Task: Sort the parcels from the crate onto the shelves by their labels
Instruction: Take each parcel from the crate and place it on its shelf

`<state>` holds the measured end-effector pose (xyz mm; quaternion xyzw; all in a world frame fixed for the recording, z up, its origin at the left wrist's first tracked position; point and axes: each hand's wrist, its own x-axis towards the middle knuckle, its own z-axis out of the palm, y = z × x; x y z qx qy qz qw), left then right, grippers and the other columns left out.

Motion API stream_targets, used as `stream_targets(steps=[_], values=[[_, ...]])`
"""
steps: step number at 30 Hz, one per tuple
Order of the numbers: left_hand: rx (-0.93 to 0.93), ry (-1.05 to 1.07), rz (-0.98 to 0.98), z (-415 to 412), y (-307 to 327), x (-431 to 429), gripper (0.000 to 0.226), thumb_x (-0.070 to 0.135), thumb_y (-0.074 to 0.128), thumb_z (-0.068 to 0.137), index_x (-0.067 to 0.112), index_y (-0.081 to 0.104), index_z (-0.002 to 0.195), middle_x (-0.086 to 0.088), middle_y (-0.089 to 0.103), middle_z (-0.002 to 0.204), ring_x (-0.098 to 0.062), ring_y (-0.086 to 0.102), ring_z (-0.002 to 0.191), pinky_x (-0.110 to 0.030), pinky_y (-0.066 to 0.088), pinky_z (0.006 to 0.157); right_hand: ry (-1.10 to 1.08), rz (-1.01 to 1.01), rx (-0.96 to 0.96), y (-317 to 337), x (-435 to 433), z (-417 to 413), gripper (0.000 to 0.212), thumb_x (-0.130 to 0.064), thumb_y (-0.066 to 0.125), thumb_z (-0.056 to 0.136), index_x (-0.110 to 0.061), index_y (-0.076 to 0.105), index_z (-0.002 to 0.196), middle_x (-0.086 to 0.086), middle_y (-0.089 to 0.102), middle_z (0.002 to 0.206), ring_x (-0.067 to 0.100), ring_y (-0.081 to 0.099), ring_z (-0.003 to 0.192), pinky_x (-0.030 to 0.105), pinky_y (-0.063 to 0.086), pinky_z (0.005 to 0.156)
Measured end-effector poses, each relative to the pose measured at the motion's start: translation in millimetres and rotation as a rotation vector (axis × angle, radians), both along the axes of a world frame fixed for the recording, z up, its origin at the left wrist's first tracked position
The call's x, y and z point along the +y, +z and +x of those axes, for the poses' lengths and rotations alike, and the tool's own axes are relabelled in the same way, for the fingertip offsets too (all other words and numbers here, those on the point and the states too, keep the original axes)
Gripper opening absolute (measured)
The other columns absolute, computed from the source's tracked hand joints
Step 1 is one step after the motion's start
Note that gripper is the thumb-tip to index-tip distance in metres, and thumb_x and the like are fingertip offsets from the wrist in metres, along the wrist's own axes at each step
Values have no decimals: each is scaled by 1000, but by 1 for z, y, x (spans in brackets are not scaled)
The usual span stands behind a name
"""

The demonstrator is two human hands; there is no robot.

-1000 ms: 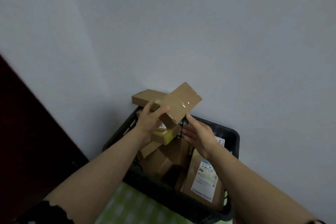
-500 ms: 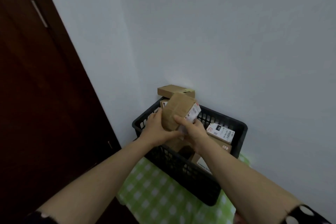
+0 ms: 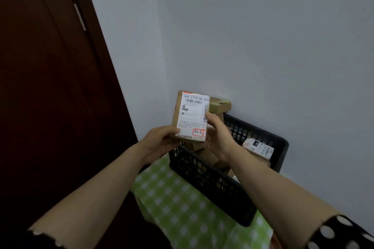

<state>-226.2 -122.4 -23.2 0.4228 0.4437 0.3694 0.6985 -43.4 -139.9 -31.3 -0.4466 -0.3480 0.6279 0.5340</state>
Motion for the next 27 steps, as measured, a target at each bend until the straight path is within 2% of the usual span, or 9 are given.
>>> stream_targets(steps=[3, 7, 12, 18, 21, 23, 25, 27], values=[[-38, 5, -5, -13, 3, -3, 24, 8, 52, 89, 7, 63, 111, -9, 71, 106, -18, 66, 98, -26, 54, 85, 11, 23, -30, 4, 0, -10, 25, -36, 52, 93, -17, 63, 105, 10, 72, 101, 28, 67, 98, 43, 51, 91], [-83, 18, -6, -23, 6, -5, 24, 6, 51, 89, 6, 62, 110, -9, 70, 105, -17, 66, 96, -23, 57, 79, 19, 28, -78, 6, 3, -21, 33, -35, 60, 88, -13, 62, 113, 11, 72, 105, 29, 65, 105, 44, 52, 92], [-88, 16, -8, -31, 11, -8, 21, 4, 50, 89, 7, 63, 106, -5, 74, 94, -13, 70, 84, -21, 57, 72, 25, 42, -77, 6, 6, -30, 32, -29, 62, 87, -13, 61, 115, 9, 72, 104, 28, 66, 103, 40, 56, 84], [-77, 20, 1, -46, 12, -12, 20, 5, 50, 90, 9, 62, 105, -4, 74, 91, -13, 70, 85, -23, 55, 77, 35, 35, -85, 8, 6, -44, 25, -28, 61, 88, -15, 62, 110, 9, 71, 105, 25, 67, 99, 32, 55, 71], [-94, 8, -5, -55, 14, -16, 21, 4, 47, 91, 8, 61, 106, -4, 75, 88, -11, 72, 79, -20, 56, 67, 50, 26, -61, 9, 5, -53, 20, -26, 61, 89, -15, 62, 106, 10, 71, 104, 23, 68, 95, 29, 55, 65], [-84, 31, -7, -63, 13, -18, 21, 2, 47, 91, 6, 61, 106, -5, 74, 88, -11, 72, 79, -19, 55, 65, 60, 26, -61, 9, 5, -63, 25, -26, 62, 88, -12, 61, 110, 10, 72, 103, 24, 68, 94, 29, 55, 63], [-45, 64, 7, -73, 11, -20, 22, 3, 52, 89, 6, 62, 109, -7, 73, 97, -14, 70, 89, -21, 56, 70, 73, 22, -63, 8, 6, -74, 34, -27, 65, 86, -11, 59, 115, 10, 72, 103, 26, 68, 97, 32, 56, 68], [19, 104, 22, -84, 8, -22, 26, 5, 60, 86, 7, 62, 112, -10, 70, 108, -21, 65, 106, -29, 53, 89, 98, 28, -64, 7, 6, -87, 36, -27, 66, 85, -11, 59, 117, 10, 72, 103, 26, 69, 96, 34, 56, 71]])
